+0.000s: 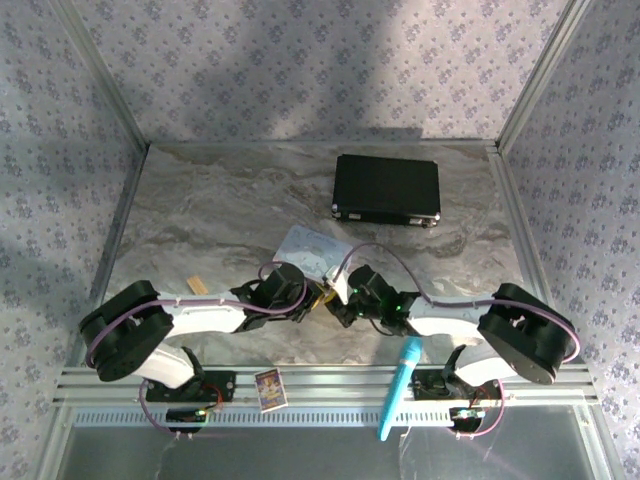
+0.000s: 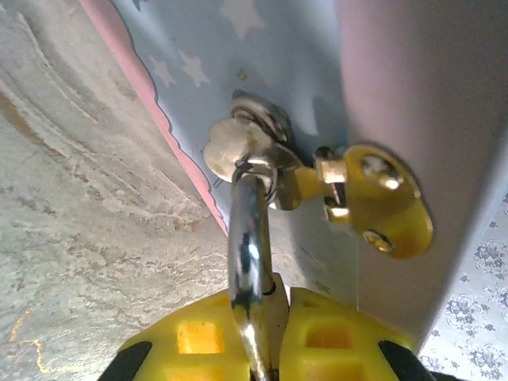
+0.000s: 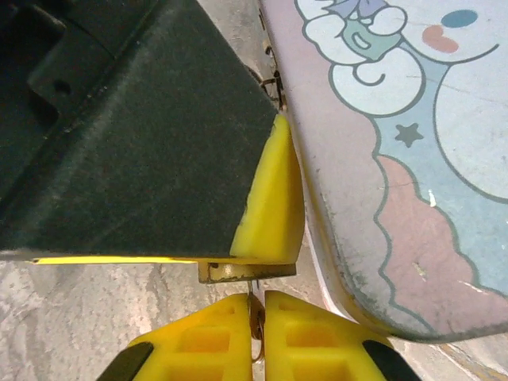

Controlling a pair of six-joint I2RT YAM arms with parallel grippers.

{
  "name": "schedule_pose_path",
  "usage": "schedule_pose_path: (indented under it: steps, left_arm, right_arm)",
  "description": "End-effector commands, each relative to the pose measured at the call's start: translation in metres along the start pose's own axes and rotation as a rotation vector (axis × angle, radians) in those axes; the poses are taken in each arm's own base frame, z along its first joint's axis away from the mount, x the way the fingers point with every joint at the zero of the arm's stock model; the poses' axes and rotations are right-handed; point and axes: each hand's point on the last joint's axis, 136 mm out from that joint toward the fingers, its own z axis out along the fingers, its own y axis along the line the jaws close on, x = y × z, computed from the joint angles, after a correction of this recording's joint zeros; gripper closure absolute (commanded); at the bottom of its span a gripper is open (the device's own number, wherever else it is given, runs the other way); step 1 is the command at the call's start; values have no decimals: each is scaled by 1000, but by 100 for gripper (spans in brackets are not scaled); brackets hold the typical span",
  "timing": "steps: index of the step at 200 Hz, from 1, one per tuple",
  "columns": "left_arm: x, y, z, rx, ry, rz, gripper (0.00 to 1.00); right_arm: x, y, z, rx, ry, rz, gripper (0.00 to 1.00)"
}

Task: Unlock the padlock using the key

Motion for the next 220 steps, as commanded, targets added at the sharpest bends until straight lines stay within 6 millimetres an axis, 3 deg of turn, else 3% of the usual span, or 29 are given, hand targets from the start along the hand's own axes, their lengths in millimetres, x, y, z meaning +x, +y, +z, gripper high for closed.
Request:
schedule_pose_path:
  steps: [1,31,68,119,144,181,199,220]
  left_arm:
    - [25,-10,-8,46,101,63,100]
    - [31,-15,-10,58,110,97,100]
    - [33,-12,-9,54,108,101,100]
    - [18,14,-2,-28,56,89,100]
    - [15,21,1,-44,42,82,100]
    - [13,22,1,-80,27,109,100]
    - [10,21,-2,-88,13,126,100]
    - [8,24,-4,-101,-1,132,100]
  right_arm:
    - [-19,-9,-3,-51,-90,111,93]
    - [-10,-21,-1,-113,-67,257,94]
    - [-2,-39,-2,-65,-55,333,88]
    - [-2,-26,-6,-71,-34,336,64]
    - [3,-35,-19,-5,-39,429,50]
    - [-19,-63,-50,149,-146,584,26]
    - [-32,-77,-57,213,-143,625,25]
    - [-42,-90,-49,251,-91,677,24]
